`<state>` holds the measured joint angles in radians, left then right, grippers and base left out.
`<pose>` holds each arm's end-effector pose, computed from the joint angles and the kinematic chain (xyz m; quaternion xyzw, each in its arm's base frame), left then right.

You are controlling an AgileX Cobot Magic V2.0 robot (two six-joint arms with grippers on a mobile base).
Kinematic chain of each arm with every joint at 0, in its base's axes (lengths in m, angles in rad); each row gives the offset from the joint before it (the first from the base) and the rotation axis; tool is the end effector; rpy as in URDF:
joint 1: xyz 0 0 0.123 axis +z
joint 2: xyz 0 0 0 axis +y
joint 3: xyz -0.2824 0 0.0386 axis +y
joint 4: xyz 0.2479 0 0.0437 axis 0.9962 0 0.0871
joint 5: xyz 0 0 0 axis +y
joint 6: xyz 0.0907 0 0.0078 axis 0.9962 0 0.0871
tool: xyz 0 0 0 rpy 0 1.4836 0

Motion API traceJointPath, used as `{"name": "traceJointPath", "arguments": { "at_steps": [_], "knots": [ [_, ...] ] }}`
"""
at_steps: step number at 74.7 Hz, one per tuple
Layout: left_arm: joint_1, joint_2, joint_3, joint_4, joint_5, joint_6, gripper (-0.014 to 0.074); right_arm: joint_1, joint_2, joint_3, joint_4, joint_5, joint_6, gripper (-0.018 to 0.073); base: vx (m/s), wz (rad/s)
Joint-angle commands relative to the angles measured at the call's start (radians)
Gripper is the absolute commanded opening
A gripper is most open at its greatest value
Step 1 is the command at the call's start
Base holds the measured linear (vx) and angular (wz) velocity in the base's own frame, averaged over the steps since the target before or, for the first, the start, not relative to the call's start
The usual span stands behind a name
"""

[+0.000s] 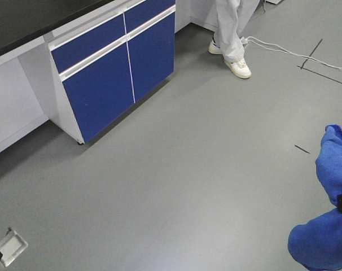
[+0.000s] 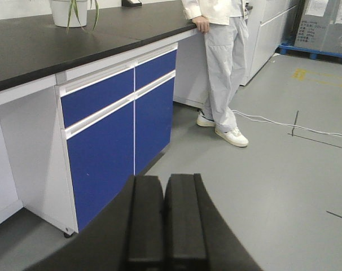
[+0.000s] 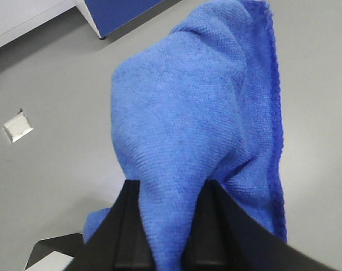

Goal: Wipe right workspace with blue cloth
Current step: 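Drive the base to the second black counter, cloth held aloft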

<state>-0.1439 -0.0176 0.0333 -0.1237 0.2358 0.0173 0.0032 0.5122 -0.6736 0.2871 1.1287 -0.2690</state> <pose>0.0543 -0.0105 0.1816 0.0249 0.7618 -0.0906 0.6410 0.0674 0.0235 0.3110 -0.1127 0.9245 0.0967 0.3510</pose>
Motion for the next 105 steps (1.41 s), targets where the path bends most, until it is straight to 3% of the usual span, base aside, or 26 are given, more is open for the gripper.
{"name": "traceJointPath", "arguments": {
  "at_steps": [1, 45, 105],
  "knots": [
    [-0.007, 0.0, -0.025, -0.005, -0.082, -0.004, -0.0006, 0.001, 0.008, -0.027, 0.015, -0.055, -0.003, -0.0001, 0.39, 0.04],
    [-0.007, 0.0, -0.025, -0.005, -0.082, -0.004, -0.0006, 0.001, 0.008, -0.027, 0.015, -0.055, -0.003, -0.0001, 0.39, 0.17],
    [-0.007, 0.0, -0.025, -0.005, -0.082, -0.004, -0.0006, 0.001, 0.008, -0.027, 0.015, -0.055, -0.003, -0.0001, 0.27, 0.55]
  ]
}}
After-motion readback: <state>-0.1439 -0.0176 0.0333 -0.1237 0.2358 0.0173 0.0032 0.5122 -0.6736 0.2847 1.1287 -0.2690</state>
